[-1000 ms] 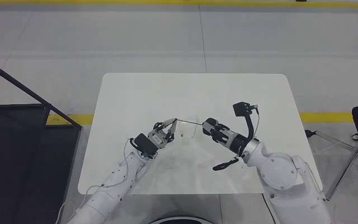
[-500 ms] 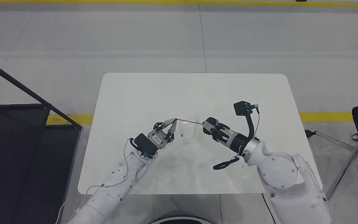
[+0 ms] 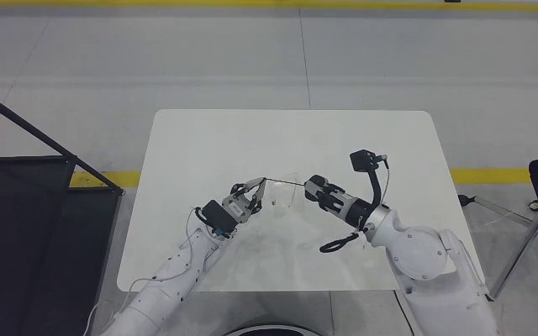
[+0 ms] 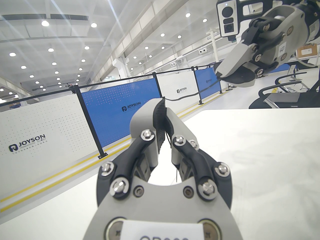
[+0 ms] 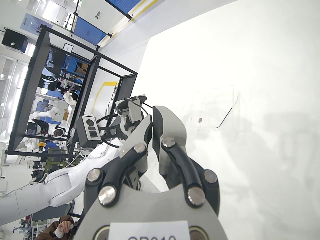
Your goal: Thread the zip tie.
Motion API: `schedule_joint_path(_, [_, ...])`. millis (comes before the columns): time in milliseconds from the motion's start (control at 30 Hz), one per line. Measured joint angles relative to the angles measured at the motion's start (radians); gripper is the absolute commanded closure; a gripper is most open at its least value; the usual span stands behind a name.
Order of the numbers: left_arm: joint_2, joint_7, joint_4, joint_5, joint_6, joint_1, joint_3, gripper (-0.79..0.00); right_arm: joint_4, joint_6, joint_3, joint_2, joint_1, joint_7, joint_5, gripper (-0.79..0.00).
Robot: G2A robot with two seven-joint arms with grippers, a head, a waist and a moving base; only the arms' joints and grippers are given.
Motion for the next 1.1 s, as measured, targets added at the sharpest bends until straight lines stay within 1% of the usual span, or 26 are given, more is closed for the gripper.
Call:
schedule_joint_path(333, [0.000, 0.000, 0.000, 0.000, 0.000, 0.000, 0.000, 0.000, 0.005, 0.001, -0.002, 0.000, 0.009, 0.005, 0.016, 0.000])
schedule_joint_path(633, [0.000, 0.000, 0.000, 0.000, 0.000, 0.000, 0.000, 0.000, 0.013, -0.023, -0.005, -0.002, 0.014, -0.009, 0.047, 0.000])
schedule_joint_path(1100, [0.000, 0.000, 0.000, 0.000, 0.000, 0.000, 0.000, 0.000, 0.016, -0.113, 0.008, -0.003, -0.010, -0.058, 0.104, 0.000])
